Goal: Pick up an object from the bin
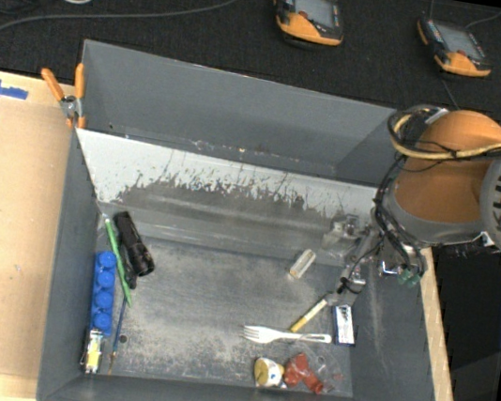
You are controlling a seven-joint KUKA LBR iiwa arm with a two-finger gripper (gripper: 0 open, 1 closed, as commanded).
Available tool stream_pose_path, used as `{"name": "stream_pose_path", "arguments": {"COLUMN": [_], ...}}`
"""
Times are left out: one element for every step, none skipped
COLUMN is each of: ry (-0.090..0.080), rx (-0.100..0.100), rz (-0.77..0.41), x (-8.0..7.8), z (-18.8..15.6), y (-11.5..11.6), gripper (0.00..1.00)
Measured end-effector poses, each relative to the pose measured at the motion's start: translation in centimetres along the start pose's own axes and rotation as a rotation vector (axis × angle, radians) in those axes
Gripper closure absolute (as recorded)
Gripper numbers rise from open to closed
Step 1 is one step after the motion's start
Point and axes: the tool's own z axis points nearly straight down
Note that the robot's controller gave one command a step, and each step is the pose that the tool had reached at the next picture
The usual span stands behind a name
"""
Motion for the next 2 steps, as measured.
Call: {"name": "stream_pose_path", "arguments": {"ry": [-0.008, -0.012], "rx": [0.001, 0.002], "rz": [-0.002, -0.256], "x": [-0.2, 1.3], "z": [-0.5, 5.4], "y": [0.0, -3.4], "gripper": [0.0, 0.0]}}
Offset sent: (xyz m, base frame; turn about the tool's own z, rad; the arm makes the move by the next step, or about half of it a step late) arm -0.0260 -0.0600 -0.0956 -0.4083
